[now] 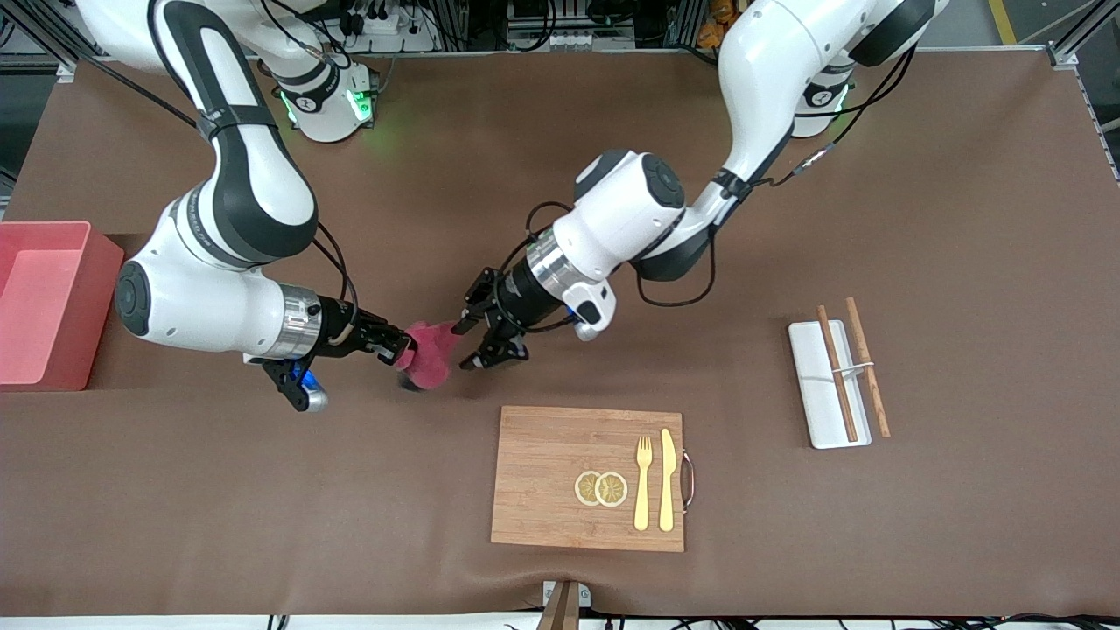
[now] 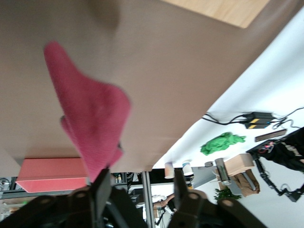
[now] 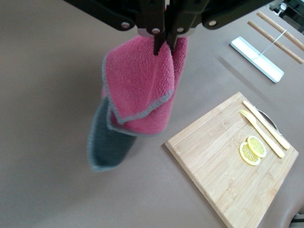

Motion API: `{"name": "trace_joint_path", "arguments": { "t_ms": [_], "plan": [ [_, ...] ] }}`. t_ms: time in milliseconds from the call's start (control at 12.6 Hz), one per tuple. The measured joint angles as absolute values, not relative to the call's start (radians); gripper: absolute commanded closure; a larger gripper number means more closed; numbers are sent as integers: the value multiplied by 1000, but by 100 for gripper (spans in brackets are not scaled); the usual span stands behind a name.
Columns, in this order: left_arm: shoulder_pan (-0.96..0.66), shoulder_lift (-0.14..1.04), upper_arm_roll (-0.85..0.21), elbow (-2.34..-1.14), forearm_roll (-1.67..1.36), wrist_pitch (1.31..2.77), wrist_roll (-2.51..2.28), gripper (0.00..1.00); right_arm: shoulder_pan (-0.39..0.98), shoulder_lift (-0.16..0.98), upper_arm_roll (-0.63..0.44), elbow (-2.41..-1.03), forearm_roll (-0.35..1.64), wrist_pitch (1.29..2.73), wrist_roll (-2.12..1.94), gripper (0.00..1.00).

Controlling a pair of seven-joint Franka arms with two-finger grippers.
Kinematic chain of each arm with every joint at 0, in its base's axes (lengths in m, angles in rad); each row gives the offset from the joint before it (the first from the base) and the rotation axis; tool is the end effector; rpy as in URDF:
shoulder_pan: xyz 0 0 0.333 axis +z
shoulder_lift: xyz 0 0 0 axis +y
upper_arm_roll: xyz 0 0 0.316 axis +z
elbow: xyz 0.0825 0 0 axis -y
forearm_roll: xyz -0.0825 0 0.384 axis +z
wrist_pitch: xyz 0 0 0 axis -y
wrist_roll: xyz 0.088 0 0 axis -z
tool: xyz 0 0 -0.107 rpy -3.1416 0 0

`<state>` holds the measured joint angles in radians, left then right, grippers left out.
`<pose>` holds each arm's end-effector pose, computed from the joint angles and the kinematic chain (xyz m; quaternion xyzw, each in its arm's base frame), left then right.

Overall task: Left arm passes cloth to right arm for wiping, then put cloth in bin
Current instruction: 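Release the cloth from the left gripper and withdraw it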

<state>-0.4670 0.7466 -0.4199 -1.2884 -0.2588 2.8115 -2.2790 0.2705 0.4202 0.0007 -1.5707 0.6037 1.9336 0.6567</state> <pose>0.5863 -0.5293 0.4231 0.5494 0.7135 -0.1982 0.3869 0.6401 0.2184 0.4058 -0.9149 0.2942 0.1475 0.2336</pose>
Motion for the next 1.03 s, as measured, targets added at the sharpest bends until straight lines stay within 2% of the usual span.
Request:
{"name": "trace_joint_path", "arguments": {
  "t_ms": [476,794,1032],
  "plan": [
    [-271,575,-415,-1270,-255,2440,-2041,0,270,423,-4,-1632,490,1878,506,100],
    [-171,520,-414,-1271,-255,2315,-1873,0,259,435,-16,-1734,301,1931,287,100],
    [-115,496,-412,-1272,-248,2264,-1769,0,146,465,-27,-1750,176,1941,44,100]
  ]
}}
